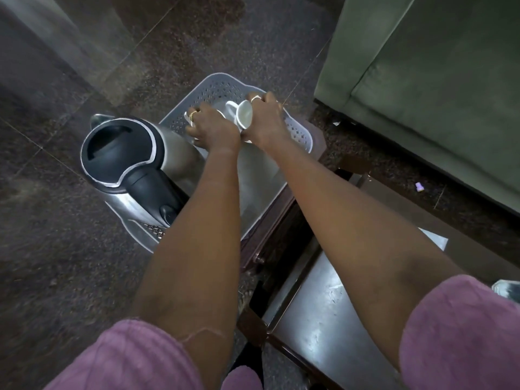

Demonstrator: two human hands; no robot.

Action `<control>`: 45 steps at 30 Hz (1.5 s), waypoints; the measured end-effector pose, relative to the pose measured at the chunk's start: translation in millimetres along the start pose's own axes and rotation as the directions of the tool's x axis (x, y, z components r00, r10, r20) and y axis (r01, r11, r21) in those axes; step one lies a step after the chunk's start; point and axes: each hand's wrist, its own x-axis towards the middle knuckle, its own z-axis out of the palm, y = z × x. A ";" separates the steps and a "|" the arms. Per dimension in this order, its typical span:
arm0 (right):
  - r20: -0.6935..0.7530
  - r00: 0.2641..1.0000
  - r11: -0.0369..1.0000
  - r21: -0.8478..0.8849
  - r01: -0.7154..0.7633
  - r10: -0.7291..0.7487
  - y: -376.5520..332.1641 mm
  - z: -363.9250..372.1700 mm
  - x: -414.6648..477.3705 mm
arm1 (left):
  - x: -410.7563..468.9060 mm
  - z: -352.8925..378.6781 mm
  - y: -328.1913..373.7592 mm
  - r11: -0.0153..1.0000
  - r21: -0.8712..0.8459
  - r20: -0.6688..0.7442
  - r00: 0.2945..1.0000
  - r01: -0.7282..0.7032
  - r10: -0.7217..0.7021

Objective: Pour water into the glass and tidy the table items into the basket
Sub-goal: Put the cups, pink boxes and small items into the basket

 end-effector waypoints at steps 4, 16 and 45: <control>-0.004 1.000 0.999 0.030 0.012 -0.012 -6.5 9.9 12.7 | 4.9 4.5 -2.5 0.998 -0.032 -0.042 0.998 0.049 -0.051; -0.024 0.999 0.999 0.025 -0.027 0.027 1.8 9.3 18.1 | 8.5 20.4 -8.3 0.999 -0.045 -0.105 0.994 -0.009 0.004; -0.314 0.947 0.995 0.038 0.090 -0.074 30.2 1.3 -24.0 | -40.6 29.6 0.7 0.951 -0.076 -0.166 0.944 -0.301 0.285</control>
